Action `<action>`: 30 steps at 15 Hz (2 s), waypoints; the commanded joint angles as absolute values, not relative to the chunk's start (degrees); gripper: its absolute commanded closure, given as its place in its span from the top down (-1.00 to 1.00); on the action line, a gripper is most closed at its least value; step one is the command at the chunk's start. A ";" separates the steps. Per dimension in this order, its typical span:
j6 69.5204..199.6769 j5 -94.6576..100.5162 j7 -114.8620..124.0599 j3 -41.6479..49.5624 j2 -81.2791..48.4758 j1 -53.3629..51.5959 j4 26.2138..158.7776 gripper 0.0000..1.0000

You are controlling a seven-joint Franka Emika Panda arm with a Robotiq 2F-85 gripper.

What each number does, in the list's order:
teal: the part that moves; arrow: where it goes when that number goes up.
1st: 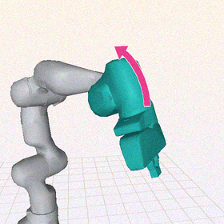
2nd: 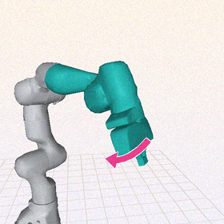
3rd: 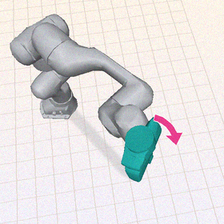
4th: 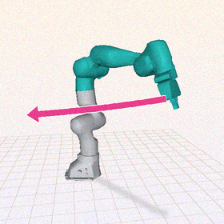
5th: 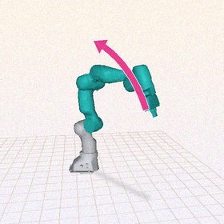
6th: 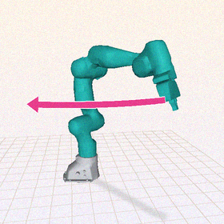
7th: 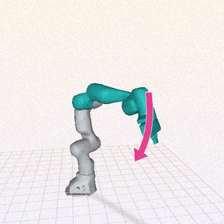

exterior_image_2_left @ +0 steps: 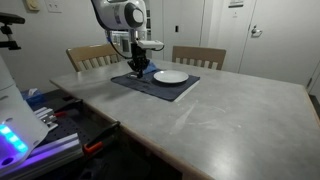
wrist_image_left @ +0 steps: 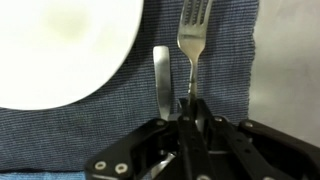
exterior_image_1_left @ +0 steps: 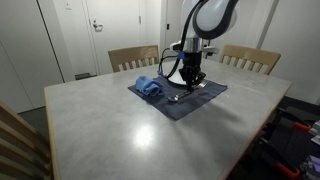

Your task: Put the fork on the plate

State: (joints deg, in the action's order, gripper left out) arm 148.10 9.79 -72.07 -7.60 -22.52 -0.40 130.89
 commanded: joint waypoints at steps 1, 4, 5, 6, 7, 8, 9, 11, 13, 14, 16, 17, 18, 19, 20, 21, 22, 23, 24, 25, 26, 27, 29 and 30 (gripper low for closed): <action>146.76 12.16 -74.18 -7.10 -20.00 0.44 131.15 -0.95; 146.67 12.04 -77.41 -7.27 -19.49 1.29 130.31 -0.95; 146.37 11.91 -78.40 -7.25 -19.43 1.39 129.96 -0.95; 145.85 11.61 -78.52 -7.08 -19.31 1.33 129.58 -0.95; 145.18 11.41 -77.40 -6.71 -19.12 1.06 129.33 -0.95; 147.49 11.24 -76.60 -6.91 -19.91 0.69 130.05 -0.95; 147.36 11.23 -76.59 -6.87 -19.83 0.71 129.93 -0.79; 147.36 11.23 -76.51 -6.90 -19.93 0.66 129.94 -0.79; 147.36 11.24 -76.50 -6.93 -19.95 0.62 129.94 -0.79; 147.36 11.24 -76.50 -6.93 -19.95 0.62 129.94 -0.79; 146.79 11.93 -76.57 -6.47 -20.06 0.63 129.58 -0.95; 146.87 12.09 -76.99 -6.35 -20.19 0.80 129.42 -0.95; 147.38 13.40 -77.40 -5.81 -20.32 0.68 129.32 -0.95; 147.66 14.39 -77.12 -5.28 -20.45 0.53 129.14 -0.95; 148.40 15.66 -77.79 -4.89 -20.76 0.64 128.95 -0.95; 148.80 17.75 -78.60 -4.33 -21.03 0.52 128.61 -0.95; 147.90 19.96 -79.09 -3.66 -21.44 0.29 127.82 -0.95; 147.75 21.29 -80.33 -3.58 -21.76 0.52 127.29 -0.95; 147.68 22.19 -82.29 -3.71 -22.21 0.93 126.65 -0.95; 147.88 22.86 -84.45 -3.83 -22.60 1.24 126.10 -0.95; 148.96 23.28 -87.96 -4.24 -23.12 1.80 125.73 -0.95; 150.10 23.07 -91.29 -4.63 -24.11 2.43 124.82 -0.95; 151.51 22.14 -97.45 -5.22 -26.38 3.12 122.98 -0.95; 152.44 21.74 -101.47 -5.76 -27.62 3.85 122.07 -0.95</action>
State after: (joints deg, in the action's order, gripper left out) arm 149.53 21.99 -92.49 -4.08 -23.44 1.37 125.51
